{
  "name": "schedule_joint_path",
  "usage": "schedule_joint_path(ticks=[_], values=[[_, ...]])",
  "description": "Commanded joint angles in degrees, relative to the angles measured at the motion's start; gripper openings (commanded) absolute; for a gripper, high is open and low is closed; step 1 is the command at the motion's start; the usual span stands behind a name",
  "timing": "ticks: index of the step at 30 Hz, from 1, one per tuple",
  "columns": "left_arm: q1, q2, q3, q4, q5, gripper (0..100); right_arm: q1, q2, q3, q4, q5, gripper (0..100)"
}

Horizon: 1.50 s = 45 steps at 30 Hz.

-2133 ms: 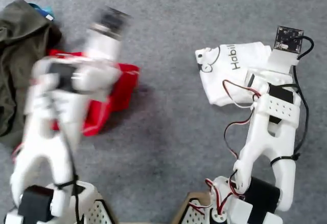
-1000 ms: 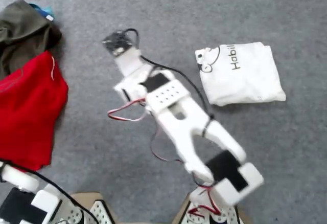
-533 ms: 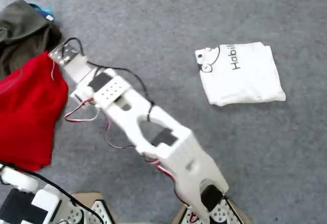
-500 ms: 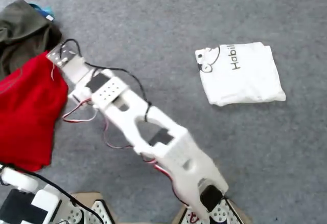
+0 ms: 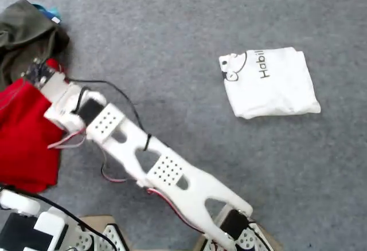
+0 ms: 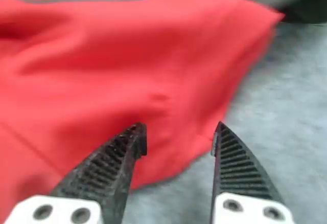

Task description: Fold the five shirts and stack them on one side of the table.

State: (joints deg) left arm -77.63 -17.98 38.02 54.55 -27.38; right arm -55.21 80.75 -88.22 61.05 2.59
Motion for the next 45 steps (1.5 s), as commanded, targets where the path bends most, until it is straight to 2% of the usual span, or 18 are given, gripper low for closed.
schedule_joint_path(ticks=[1, 3, 5, 8, 10, 12, 19, 26, 30, 33, 41, 45], values=[[-0.13, -0.79, -0.31, -0.62, -0.18, 3, -1.93, 2.24, -5.93, 0.26, 0.00, 21.8], [0.04, -0.88, -0.31, -0.62, -0.09, 3, -2.20, 4.00, -6.29, 0.18, 0.09, 21.6], [0.13, -0.88, -0.31, -0.62, -0.09, 3, -2.11, 5.05, -6.20, -0.62, 0.09, 17.2], [0.04, -0.88, -0.31, -0.62, -0.09, 3, -1.23, 5.23, -6.64, -1.67, 0.18, 1.0], [0.04, -0.88, -0.40, -0.62, -0.09, 3, -0.18, 4.09, -6.73, -0.18, 0.35, 3.5], [0.22, -0.88, -0.75, -0.62, -0.09, 3, 1.32, 1.89, -6.73, 2.99, 0.35, 1.1], [4.00, -0.97, -1.63, -0.26, -0.44, 3, 9.14, -8.75, -7.43, 20.84, 0.97, 1.3], [15.96, -0.97, -5.23, 9.23, -0.18, 3, 16.35, -20.26, -7.34, 40.26, 9.05, 1.3], [24.66, -0.97, -8.75, 15.12, -0.09, 3, 23.91, -28.70, -3.65, 40.26, 10.81, 1.3], [31.08, -2.55, -12.09, 19.16, -0.09, 3, 29.10, -38.64, 6.73, 40.26, 15.47, 1.3], [50.42, -16.09, -13.05, 24.79, -0.09, 3, 40.70, -72.92, 54.73, 39.91, 31.91, 1.3], [61.05, -25.23, -13.41, 28.13, -0.09, 3, 46.95, -87.34, 67.03, 39.91, 38.07, 1.3]])
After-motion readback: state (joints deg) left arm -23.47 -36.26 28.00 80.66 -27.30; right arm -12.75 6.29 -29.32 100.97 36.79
